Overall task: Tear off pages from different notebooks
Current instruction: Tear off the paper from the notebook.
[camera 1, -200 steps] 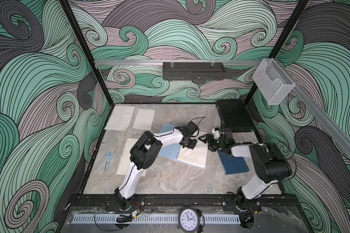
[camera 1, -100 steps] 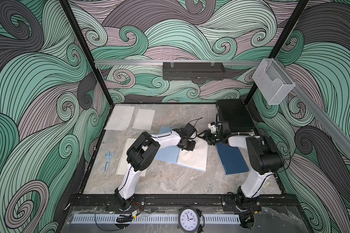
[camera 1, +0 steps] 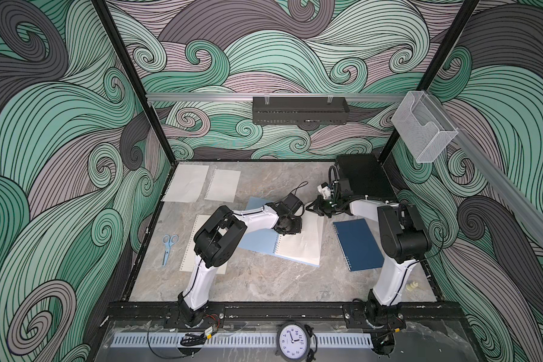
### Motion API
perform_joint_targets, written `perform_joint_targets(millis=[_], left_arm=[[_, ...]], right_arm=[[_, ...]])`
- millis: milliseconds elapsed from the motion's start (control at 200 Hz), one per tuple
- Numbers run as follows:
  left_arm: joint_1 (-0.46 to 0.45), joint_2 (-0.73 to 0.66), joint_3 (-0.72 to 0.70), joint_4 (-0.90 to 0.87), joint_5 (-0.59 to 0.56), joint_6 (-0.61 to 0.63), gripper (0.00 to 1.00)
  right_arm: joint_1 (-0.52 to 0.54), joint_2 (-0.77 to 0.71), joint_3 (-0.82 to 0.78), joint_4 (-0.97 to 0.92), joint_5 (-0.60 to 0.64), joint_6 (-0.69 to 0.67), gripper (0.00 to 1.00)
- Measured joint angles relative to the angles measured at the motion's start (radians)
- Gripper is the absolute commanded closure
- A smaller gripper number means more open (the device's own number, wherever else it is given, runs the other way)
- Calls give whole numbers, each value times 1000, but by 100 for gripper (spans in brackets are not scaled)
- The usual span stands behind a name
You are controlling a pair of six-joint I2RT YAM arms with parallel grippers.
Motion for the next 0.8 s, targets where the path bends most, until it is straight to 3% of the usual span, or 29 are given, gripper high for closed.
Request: perform_joint_targets(millis=[80,320,650,796], left_arm=[[-3,-2,-1,2,-11,-23,95],[-5,-27,4,-48,-47,-41,58],[66,-134,53,-225,-126,36,51],[92,-182,-2,-221,-126,45,51]], right_arm=[[7,16,36,-42,2,-26,100],[21,27,93,-140,43,-96,100],[21,27,94,-222,139,-158,100],[22,27,101,-257,161,-176,100]])
